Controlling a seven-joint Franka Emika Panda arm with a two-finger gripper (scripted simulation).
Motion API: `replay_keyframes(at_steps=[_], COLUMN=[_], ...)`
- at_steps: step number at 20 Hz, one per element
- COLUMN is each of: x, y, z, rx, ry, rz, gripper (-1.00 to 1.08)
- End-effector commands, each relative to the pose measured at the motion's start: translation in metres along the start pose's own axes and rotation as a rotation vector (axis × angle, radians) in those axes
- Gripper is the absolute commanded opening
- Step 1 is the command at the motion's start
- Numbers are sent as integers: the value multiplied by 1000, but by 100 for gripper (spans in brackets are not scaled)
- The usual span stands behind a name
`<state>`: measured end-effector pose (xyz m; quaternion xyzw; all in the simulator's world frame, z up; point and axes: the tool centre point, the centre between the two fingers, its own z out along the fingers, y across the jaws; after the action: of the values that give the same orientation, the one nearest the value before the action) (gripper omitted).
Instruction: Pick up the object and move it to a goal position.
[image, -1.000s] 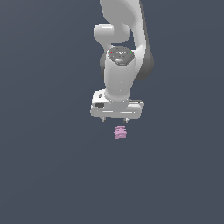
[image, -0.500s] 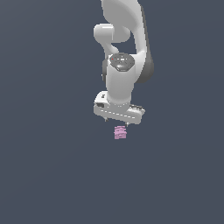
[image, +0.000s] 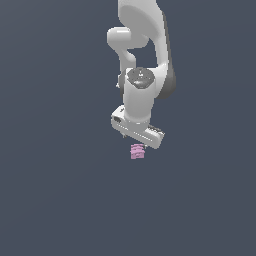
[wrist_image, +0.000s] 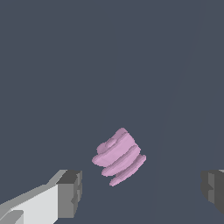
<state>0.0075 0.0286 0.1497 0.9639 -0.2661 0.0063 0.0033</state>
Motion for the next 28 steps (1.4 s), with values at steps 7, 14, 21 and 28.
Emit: replay_keyframes(at_steps=[7, 14, 21, 28], x=[-7, -12, -17, -21], y=[-3, -4, -5, -5], z=[16, 28, 40, 50], rx=[3, 2, 1, -2], ry=[-7, -12, -14, -15], rz=[233, 424, 616, 777], gripper=[100, 100, 100, 100])
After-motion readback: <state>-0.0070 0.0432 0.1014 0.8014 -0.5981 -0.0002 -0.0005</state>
